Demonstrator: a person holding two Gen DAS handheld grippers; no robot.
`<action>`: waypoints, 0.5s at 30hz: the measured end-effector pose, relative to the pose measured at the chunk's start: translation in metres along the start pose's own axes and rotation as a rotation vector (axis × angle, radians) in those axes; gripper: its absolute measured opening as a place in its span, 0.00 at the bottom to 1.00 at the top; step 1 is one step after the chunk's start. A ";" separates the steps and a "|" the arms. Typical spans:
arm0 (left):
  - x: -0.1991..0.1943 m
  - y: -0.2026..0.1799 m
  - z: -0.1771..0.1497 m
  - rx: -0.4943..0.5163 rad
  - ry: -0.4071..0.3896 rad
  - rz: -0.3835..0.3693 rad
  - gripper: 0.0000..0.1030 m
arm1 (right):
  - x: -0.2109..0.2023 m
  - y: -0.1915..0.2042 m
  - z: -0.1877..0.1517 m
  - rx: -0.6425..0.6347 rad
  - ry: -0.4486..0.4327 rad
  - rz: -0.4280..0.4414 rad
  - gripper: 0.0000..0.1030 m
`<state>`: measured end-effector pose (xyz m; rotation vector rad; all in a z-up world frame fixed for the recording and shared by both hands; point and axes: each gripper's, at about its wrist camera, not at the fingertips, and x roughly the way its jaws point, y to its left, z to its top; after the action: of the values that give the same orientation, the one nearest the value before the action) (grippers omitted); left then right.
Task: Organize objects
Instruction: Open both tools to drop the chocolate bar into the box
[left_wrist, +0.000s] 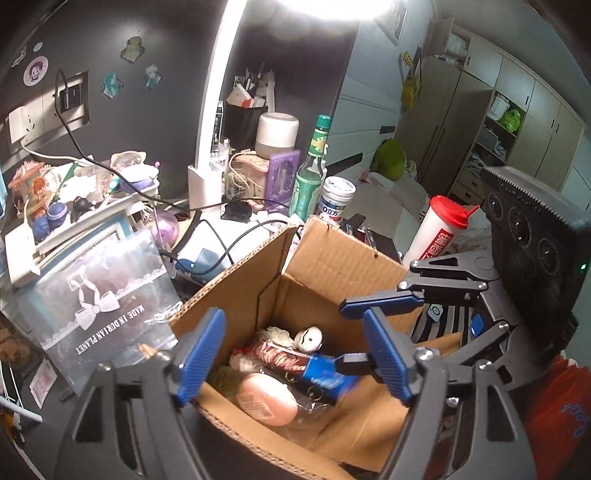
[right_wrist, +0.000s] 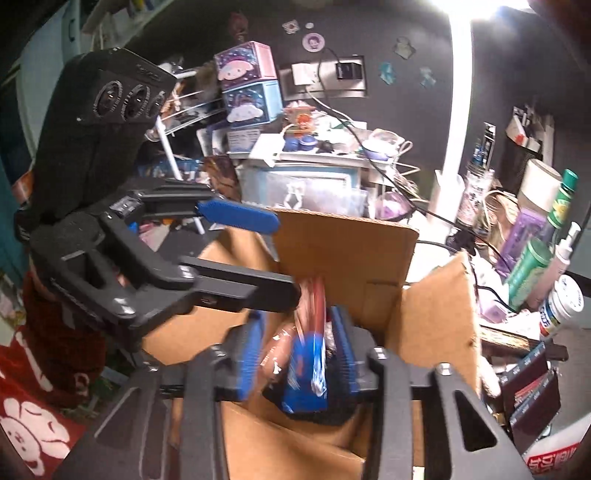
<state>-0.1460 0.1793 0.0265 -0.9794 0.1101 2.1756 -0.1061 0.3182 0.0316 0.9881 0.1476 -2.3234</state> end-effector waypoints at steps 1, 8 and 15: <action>-0.002 0.000 0.000 -0.003 -0.008 0.002 0.77 | 0.000 0.000 0.000 0.002 -0.001 -0.001 0.34; -0.022 0.000 -0.005 -0.020 -0.048 0.062 0.84 | -0.001 -0.002 -0.001 0.008 -0.009 -0.007 0.43; -0.057 0.003 -0.025 -0.064 -0.116 0.147 0.90 | -0.005 0.011 0.003 -0.002 -0.052 -0.010 0.69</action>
<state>-0.1074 0.1347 0.0474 -0.9021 0.0596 2.3782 -0.0987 0.3104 0.0385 0.9268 0.1335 -2.3557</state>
